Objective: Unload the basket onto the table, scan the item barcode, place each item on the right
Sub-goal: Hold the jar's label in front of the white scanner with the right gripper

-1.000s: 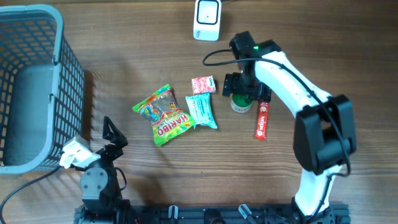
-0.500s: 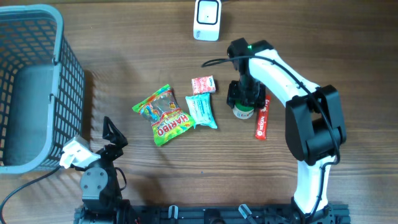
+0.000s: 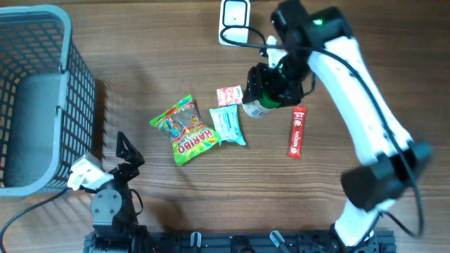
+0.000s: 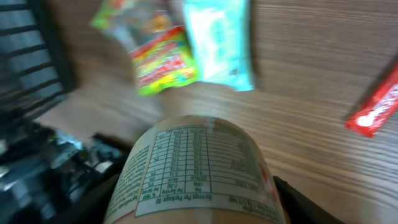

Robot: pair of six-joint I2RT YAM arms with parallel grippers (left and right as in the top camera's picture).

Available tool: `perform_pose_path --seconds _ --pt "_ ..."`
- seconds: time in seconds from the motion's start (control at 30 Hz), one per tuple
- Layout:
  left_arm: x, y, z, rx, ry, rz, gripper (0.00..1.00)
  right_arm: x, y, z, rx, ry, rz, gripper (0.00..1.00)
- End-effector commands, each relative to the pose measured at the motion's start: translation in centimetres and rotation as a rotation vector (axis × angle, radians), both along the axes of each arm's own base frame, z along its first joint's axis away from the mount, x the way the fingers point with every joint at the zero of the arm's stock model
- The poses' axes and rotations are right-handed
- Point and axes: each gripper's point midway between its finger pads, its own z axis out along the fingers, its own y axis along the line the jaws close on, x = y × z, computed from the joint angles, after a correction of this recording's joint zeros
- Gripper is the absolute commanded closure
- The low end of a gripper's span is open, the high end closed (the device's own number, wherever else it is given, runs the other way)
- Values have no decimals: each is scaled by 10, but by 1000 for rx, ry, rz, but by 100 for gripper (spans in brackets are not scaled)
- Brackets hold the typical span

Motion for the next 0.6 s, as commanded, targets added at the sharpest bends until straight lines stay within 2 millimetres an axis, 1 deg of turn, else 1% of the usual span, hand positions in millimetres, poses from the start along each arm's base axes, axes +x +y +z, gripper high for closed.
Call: perform_pose_path --seconds 0.0,0.1,0.13,0.23,0.3,0.33,0.37,0.43,0.47,0.5,0.57 --pt "-1 4 -2 11 5 19 0 -28 12 60 153 -65 -25 38" --pt "-1 4 -2 11 5 19 0 -42 10 84 206 -95 -47 38" --pt "-1 4 -2 11 5 19 0 -45 9 89 212 -102 -54 39" --pt "-1 4 -2 11 5 19 0 -49 7 96 220 -118 -61 40" --pt "-1 4 -2 11 5 19 0 -47 4 93 199 -128 -68 41" --pt "-1 4 -2 11 5 19 0 -39 -2 89 153 -163 -83 42" --pt "-1 4 -2 11 5 19 0 -26 -9 84 98 -221 -104 42" --pt "-1 4 -2 11 5 19 0 9 -29 78 -37 -367 -184 43" --pt "-1 4 -2 11 5 19 0 23 -34 79 -70 -420 -224 44" --pt "-1 4 -2 11 5 19 0 41 -36 82 -83 -495 -248 46" --pt "-1 4 -2 11 5 19 0 68 -29 88 -60 -593 -272 46"
